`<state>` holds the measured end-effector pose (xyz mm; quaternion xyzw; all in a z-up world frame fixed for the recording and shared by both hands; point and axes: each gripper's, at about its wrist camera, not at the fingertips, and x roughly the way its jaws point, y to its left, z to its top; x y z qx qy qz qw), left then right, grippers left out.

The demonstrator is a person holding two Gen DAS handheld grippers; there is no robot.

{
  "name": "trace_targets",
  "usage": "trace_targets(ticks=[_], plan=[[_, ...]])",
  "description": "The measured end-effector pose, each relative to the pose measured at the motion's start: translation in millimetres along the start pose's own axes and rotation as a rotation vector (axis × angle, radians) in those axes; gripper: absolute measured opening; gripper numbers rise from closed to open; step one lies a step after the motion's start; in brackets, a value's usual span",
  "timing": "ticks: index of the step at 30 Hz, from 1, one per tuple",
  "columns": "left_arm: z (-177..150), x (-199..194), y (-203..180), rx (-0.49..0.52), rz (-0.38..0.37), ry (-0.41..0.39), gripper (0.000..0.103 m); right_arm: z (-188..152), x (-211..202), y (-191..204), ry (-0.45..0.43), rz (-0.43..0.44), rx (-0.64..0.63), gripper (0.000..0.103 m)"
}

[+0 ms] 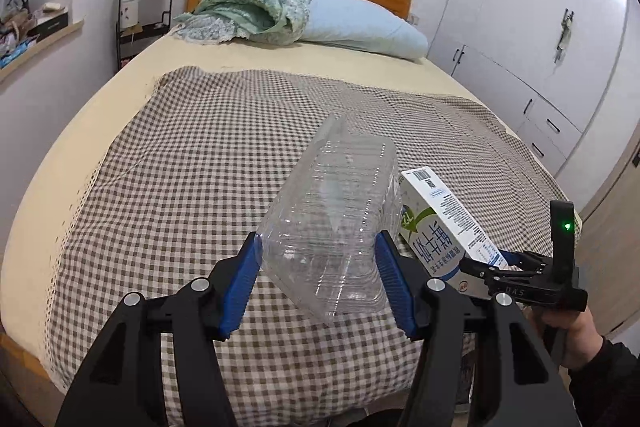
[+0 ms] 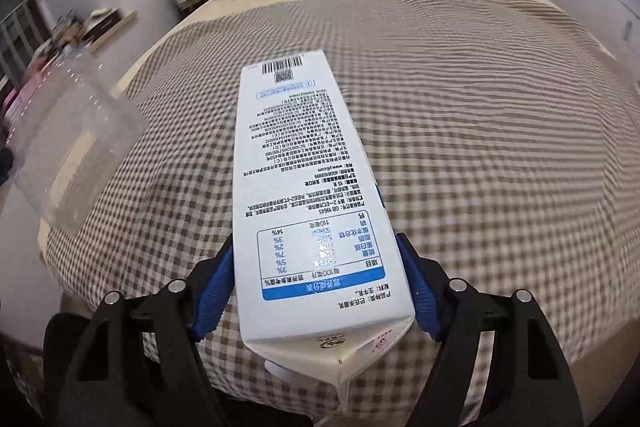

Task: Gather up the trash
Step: 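Carry the milk carton with the right tool down into the wastebasket while the left tool carries the container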

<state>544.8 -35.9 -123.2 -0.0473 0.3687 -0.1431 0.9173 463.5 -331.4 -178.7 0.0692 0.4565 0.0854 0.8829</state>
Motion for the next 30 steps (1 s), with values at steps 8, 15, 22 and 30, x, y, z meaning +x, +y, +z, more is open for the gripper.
trace_targets(ticks=[8, 15, 22, 30], plan=[[-3, -10, -55, 0.053, -0.080, 0.024, 0.056, -37, -86, -83, -0.115, -0.068, 0.179, 0.072], [-27, -4, -159, 0.174, -0.228, 0.073, 0.056, -146, -202, -211, -0.203, -0.282, 0.410, 0.072], [-79, 23, -266, 0.280, -0.377, 0.193, 0.056, -286, -209, -289, -0.040, -0.386, 0.648, 0.072], [-127, 54, -325, 0.371, -0.350, 0.328, 0.056, -346, -74, -321, 0.131, -0.293, 0.773, 0.072]])
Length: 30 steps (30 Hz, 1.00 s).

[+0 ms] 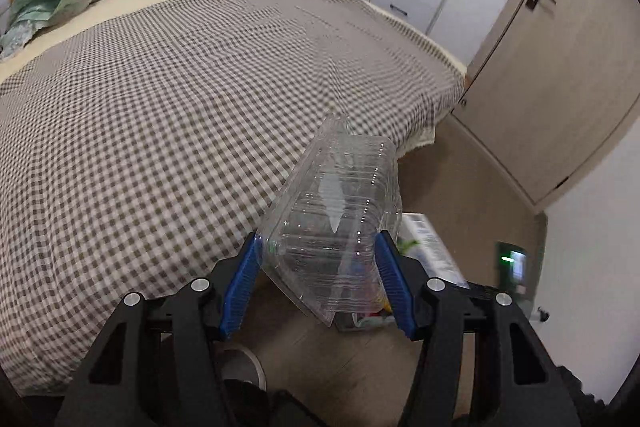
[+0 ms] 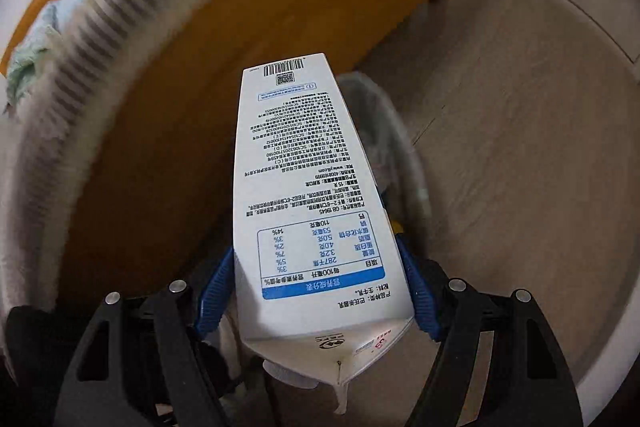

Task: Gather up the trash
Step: 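Carry the milk carton with the right tool down into the wastebasket while the left tool carries the container, then lower the clear container into the wastebasket and open the left tool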

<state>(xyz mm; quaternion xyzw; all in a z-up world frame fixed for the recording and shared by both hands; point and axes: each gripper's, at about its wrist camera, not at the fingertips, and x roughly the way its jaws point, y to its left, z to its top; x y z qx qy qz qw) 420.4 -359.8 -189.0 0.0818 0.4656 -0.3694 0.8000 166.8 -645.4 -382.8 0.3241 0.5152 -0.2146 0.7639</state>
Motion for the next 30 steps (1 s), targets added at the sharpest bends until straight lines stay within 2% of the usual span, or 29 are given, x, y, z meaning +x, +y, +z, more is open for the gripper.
trace_targets(ticks=[3, 6, 8, 10, 12, 13, 14, 17, 19, 22, 25, 28, 30], plan=[[3, 11, -10, 0.002, 0.015, 0.019, 0.056, 11, 59, 22, 0.038, -0.057, -0.066, 0.072], [7, 28, -20, 0.007, 0.026, 0.042, 0.056, 9, 124, 41, 0.111, -0.127, -0.131, 0.072], [11, 41, -31, 0.019, 0.034, 0.061, 0.056, 3, 144, 45, 0.116, -0.147, -0.154, 0.072], [15, 53, -43, 0.035, 0.039, 0.072, 0.056, -1, 149, 47, 0.121, -0.128, -0.152, 0.072], [18, 66, -50, 0.048, 0.023, 0.087, 0.056, -7, 147, 46, 0.120, -0.103, -0.187, 0.076], [19, 75, -56, 0.053, 0.012, 0.102, 0.056, -8, 146, 44, 0.127, -0.094, -0.203, 0.082], [20, 85, -62, 0.059, -0.001, 0.118, 0.056, -11, 141, 40, 0.123, -0.083, -0.214, 0.084], [25, 118, -80, 0.085, -0.045, 0.160, 0.056, -25, 116, 27, 0.085, 0.031, -0.189, 0.084], [27, 147, -99, 0.100, -0.088, 0.187, 0.056, -31, 98, 15, 0.052, 0.072, -0.163, 0.084], [24, 189, -118, 0.105, -0.115, 0.222, 0.056, -44, 75, 2, 0.017, 0.091, -0.125, 0.084], [23, 242, -143, 0.085, -0.125, 0.304, 0.056, -56, 53, 3, 0.002, 0.092, -0.092, 0.084], [21, 295, -163, 0.044, -0.115, 0.372, 0.056, -66, 30, -18, -0.006, 0.094, -0.059, 0.084], [14, 328, -167, -0.021, -0.083, 0.404, 0.056, -78, 18, -16, -0.010, 0.090, -0.040, 0.084]])
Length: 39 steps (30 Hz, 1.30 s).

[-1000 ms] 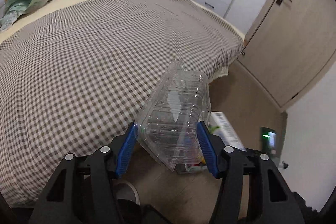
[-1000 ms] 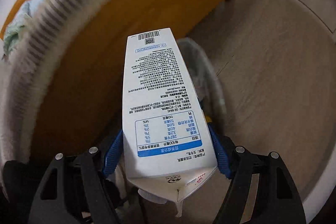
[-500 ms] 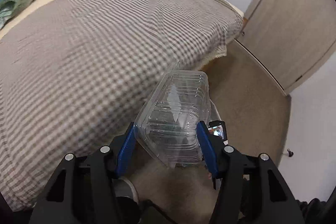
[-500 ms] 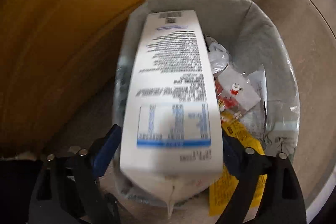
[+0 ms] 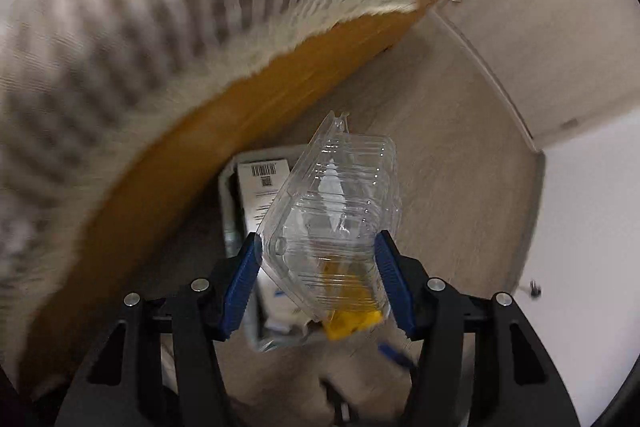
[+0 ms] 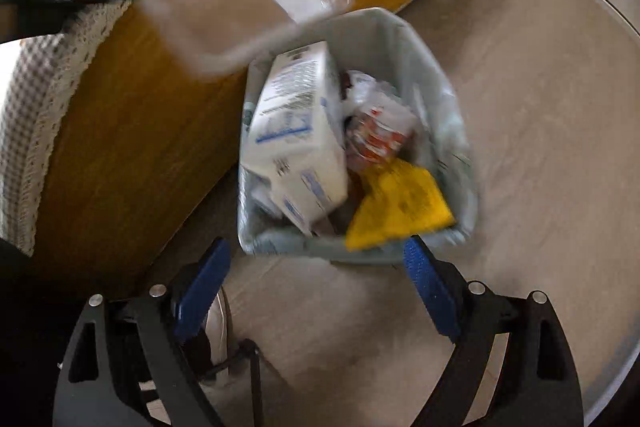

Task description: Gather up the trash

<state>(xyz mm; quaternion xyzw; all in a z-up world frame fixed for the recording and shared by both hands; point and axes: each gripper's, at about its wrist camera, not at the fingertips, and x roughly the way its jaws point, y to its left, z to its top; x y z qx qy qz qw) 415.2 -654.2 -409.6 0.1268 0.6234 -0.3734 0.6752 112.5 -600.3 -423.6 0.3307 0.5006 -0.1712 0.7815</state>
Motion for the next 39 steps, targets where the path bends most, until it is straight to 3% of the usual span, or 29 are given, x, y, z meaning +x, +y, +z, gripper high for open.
trace_targets(ticks=[3, 7, 9, 10, 11, 12, 16, 19, 22, 26, 30, 39], plan=[[7, 52, 5, -0.150, -0.007, 0.082, 0.057, -7, -12, -14, -0.002, 0.000, 0.036, 0.084], [3, 114, 13, -0.334, 0.037, 0.192, 0.061, -11, -18, -28, 0.003, -0.015, 0.078, 0.084], [-1, 125, 10, -0.354, 0.002, 0.219, 0.062, -13, -16, -35, 0.015, -0.023, 0.097, 0.084], [-2, 124, 6, -0.341, -0.024, 0.206, 0.069, -13, -17, -37, 0.019, -0.025, 0.102, 0.084], [-2, 119, 1, -0.298, -0.049, 0.199, 0.077, -14, -17, -39, 0.023, -0.028, 0.105, 0.084], [0, 114, -3, -0.257, -0.063, 0.191, 0.078, -15, -16, -40, 0.028, -0.028, 0.105, 0.084], [1, 95, -17, -0.097, -0.065, 0.177, 0.078, -12, -16, -41, 0.028, -0.048, 0.100, 0.084], [-7, 82, -17, -0.048, -0.082, 0.190, 0.078, -7, -17, -43, 0.012, -0.065, 0.116, 0.084], [-20, 62, -7, -0.023, -0.090, 0.190, 0.078, -1, -23, -42, 0.004, -0.116, 0.116, 0.084], [-41, 35, 9, 0.017, -0.054, 0.178, 0.078, 7, -25, -44, 0.032, -0.220, 0.122, 0.084], [-55, 10, 23, 0.028, 0.000, 0.136, 0.078, 15, -36, -40, 0.033, -0.268, 0.104, 0.084], [-74, -82, 53, 0.012, -0.054, 0.004, 0.078, 45, -85, 2, -0.068, -0.317, 0.008, 0.084]])
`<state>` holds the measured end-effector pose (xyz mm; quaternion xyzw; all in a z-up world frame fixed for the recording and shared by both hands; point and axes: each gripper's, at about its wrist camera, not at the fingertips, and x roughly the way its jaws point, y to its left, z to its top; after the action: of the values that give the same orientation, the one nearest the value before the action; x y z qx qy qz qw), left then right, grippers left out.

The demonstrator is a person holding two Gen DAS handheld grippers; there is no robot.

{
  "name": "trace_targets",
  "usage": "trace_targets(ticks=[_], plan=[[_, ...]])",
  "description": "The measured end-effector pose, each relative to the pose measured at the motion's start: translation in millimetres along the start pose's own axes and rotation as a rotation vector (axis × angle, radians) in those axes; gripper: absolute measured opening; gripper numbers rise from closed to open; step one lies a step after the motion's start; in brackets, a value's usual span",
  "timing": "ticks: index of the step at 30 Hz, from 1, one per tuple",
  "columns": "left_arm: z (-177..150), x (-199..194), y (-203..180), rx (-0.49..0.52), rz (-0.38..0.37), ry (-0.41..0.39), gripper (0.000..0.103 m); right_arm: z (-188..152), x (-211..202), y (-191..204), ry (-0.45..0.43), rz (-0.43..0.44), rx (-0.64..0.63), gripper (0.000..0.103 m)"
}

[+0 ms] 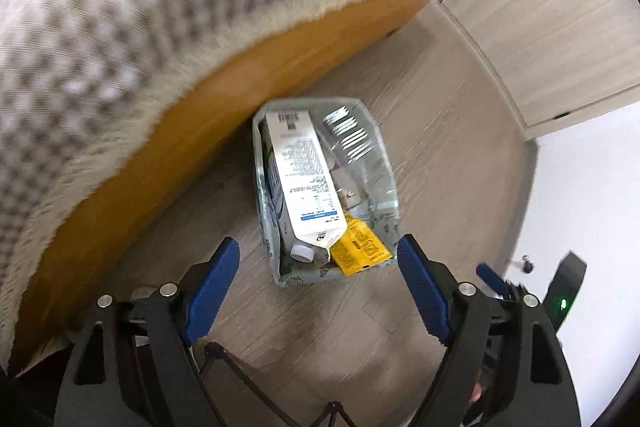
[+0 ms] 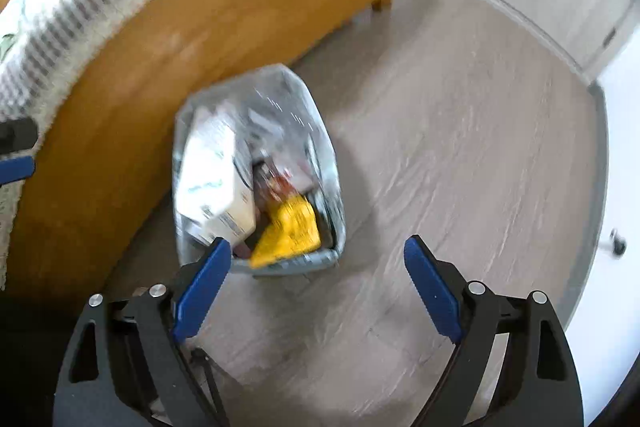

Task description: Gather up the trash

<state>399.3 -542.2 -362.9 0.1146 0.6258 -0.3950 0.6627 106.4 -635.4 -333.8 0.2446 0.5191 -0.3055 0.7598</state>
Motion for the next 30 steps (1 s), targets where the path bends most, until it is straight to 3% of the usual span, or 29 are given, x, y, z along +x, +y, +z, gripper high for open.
trace_targets(ticks=[5, 9, 13, 20, 24, 30], plan=[[-13, -78, 33, -0.068, -0.034, -0.164, 0.078, 29, -44, 31, -0.121, -0.037, -0.093, 0.084], [-27, -139, 65, -0.096, 0.033, -0.308, 0.086, 49, -80, 67, -0.204, -0.001, -0.141, 0.084], [-43, -207, 109, -0.126, 0.123, -0.447, 0.087, 67, -110, 124, -0.274, 0.045, -0.222, 0.084], [-63, -329, 203, -0.217, 0.283, -0.623, 0.088, 97, -172, 276, -0.391, 0.234, -0.398, 0.084], [-73, -397, 251, -0.260, 0.380, -0.707, 0.089, 117, -212, 372, -0.416, 0.395, -0.461, 0.084], [-81, -484, 311, -0.307, 0.510, -0.797, 0.092, 144, -258, 496, -0.449, 0.495, -0.581, 0.090]])
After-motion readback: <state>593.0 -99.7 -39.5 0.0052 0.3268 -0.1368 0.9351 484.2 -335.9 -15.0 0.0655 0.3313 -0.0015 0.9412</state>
